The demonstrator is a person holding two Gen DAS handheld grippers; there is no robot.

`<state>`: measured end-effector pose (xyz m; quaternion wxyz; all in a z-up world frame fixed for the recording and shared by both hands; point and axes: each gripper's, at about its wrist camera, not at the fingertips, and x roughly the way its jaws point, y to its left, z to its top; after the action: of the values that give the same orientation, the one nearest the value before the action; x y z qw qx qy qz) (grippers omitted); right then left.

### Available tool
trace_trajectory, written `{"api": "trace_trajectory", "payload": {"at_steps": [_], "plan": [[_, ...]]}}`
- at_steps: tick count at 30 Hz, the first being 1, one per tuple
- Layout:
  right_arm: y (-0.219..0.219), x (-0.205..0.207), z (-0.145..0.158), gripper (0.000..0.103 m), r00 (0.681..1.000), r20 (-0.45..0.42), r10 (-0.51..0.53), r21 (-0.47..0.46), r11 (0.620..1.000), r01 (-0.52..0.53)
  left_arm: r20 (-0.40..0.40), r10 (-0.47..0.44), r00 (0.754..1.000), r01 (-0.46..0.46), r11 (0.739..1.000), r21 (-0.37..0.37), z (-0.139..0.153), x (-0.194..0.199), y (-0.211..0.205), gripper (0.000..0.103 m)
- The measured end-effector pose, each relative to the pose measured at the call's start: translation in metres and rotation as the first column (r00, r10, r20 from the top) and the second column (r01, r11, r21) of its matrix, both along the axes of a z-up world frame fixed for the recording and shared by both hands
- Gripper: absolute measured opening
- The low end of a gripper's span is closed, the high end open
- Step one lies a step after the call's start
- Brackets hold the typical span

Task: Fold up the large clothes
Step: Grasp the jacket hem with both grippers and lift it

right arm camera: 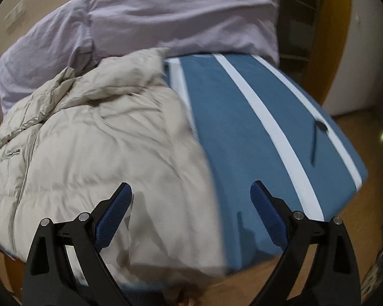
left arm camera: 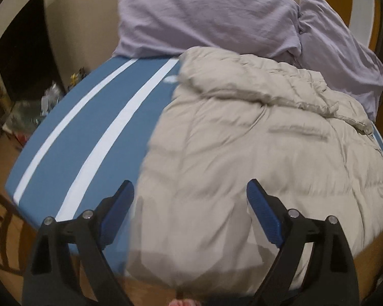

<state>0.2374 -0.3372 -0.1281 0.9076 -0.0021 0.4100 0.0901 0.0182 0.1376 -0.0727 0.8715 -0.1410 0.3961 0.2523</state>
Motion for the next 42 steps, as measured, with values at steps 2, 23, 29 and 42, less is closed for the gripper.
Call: {"api": "trace_trajectory", "payload": {"at_steps": [2, 23, 29, 42], "plan": [[-0.014, -0.005, -0.004, 0.096, 1.000, -0.031, -0.002, 0.051, 0.999, 0.004, 0.006, 0.008, 1.000, -0.008, 1.000, -0.018, -0.005, -0.015, 0.003, 0.090], [-0.018, -0.027, -0.005, 0.015, 0.987, -0.019, 0.160, 0.287, 0.946, -0.147, 0.116, -0.028, 0.993, 0.050, 0.980, -0.192, -0.023, -0.043, -0.001, 0.027], [-0.009, -0.020, 0.031, 0.013, 0.985, 0.058, 0.164, 0.290, 0.941, -0.174, 0.154, -0.030, 0.988, 0.054, 0.987, -0.153, 0.005, -0.035, 0.000, 0.021], [0.038, 0.040, 0.112, 0.013, 0.972, 0.198, 0.124, 0.254, 0.952, -0.173, 0.232, -0.010, 0.973, 0.015, 1.000, -0.023, 0.085, 0.024, 0.025, 0.020]]}}
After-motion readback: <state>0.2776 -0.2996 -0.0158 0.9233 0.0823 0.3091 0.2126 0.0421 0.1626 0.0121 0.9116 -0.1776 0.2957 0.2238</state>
